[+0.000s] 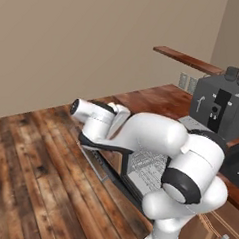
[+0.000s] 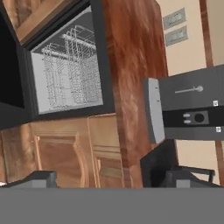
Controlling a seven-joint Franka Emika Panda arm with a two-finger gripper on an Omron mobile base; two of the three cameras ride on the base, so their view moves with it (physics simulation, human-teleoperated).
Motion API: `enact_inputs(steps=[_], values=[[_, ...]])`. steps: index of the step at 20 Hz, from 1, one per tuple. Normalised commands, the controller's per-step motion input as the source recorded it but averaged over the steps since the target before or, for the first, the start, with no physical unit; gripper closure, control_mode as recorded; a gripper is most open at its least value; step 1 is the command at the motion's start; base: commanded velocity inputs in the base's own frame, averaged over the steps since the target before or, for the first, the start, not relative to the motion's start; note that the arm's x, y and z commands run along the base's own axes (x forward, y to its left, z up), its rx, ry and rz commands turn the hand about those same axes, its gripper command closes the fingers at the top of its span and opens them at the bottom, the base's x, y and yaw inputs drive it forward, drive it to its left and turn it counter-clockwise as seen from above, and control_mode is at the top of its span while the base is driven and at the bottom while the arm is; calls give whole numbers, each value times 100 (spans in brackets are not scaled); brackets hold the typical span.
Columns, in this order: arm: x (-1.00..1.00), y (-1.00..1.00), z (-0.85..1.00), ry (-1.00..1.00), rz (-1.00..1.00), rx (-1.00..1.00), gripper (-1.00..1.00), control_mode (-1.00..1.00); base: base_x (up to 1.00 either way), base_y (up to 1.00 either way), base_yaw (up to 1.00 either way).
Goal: Open the dishwasher door and pull out the top rack.
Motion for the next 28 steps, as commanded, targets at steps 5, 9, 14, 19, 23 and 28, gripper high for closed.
enact_inputs(steps=[5, 9, 14, 19, 23, 28], values=[[10, -37, -5, 12, 0, 2, -100, -100, 0, 0, 0], [6, -30, -19, 10, 0, 2, -100, -100, 0, 0, 0], [4, -31, -42, 6, 0, 3, -100, -100, 0, 0, 0], [0, -22, -42, 0, 0, 1, -100, -100, 0, 0, 0], [3, -23, -27, 0, 0, 0, -100, -100, 0, 0, 0], [7, -22, -29, 0, 0, 0, -100, -100, 0, 0, 0]])
